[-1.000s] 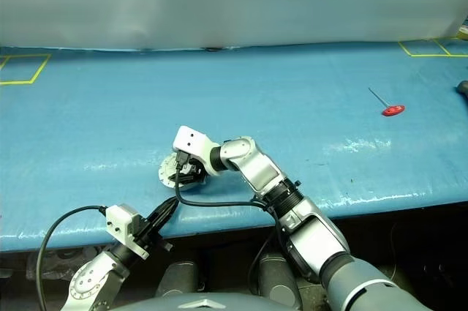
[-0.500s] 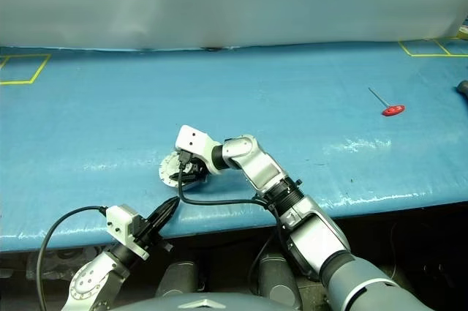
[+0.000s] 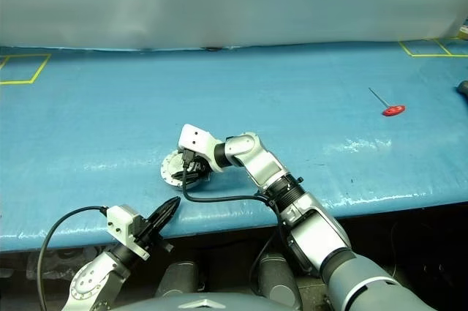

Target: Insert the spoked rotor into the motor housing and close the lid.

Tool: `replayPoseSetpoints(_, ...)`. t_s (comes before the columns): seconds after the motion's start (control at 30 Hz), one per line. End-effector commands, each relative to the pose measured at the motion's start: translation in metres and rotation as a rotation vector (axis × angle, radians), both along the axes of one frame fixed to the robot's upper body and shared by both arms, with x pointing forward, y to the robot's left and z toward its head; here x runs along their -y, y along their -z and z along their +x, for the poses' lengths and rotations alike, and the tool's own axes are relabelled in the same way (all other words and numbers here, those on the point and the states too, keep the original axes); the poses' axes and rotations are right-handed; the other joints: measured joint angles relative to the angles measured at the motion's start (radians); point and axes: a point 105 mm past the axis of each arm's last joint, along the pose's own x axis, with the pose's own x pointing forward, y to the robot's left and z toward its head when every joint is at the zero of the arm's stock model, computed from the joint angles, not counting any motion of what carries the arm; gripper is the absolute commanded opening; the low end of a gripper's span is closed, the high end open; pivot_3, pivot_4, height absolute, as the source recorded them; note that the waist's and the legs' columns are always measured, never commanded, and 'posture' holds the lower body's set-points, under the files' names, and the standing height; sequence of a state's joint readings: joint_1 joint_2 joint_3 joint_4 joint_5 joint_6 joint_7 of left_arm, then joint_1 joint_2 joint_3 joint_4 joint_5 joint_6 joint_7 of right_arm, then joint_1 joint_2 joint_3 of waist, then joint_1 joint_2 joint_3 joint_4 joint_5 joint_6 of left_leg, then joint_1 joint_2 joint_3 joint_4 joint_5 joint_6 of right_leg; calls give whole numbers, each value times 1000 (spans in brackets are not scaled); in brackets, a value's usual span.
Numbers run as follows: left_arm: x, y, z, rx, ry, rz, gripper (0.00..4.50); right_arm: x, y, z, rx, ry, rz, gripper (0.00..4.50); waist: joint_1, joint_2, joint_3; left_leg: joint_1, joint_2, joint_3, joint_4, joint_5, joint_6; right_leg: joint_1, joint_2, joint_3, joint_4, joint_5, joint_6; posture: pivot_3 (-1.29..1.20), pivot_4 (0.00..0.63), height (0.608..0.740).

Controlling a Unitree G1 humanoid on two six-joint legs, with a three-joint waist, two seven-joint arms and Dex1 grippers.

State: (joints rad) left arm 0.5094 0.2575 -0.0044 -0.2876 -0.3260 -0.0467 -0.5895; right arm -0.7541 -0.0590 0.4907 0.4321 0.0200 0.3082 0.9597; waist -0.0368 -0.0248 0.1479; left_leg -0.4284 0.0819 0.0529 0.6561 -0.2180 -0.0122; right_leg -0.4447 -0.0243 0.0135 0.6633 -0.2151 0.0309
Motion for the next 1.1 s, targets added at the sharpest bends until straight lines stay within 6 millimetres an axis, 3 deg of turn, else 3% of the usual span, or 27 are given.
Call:
replayPoseSetpoints(0.03, 2, -6, 0, 19, 3, -13, 0, -3, -14, 2, 34, -10, 53, 3036, 0, 0, 0, 0, 0, 0, 0, 0, 0, 0, 0, 0, 0, 0, 0, 0, 150, 740)
replayPoseSetpoints(0.67, 4, -7, 0, 16, 4, -16, 0, -2, -10, 8, 21, 47, 116, 3036, 0, 0, 0, 0, 0, 0, 0, 0, 0, 0, 0, 0, 0, 0, 0, 0, 150, 740)
replayPoseSetpoints(1.1, 4, -7, 0, 13, 1, -17, 0, -3, -2, 9, -11, 69, 68, 3036, -1, 0, 0, 1, 0, 0, 0, 0, 0, 0, 0, 0, 1, 0, 0, 0, 150, 740)
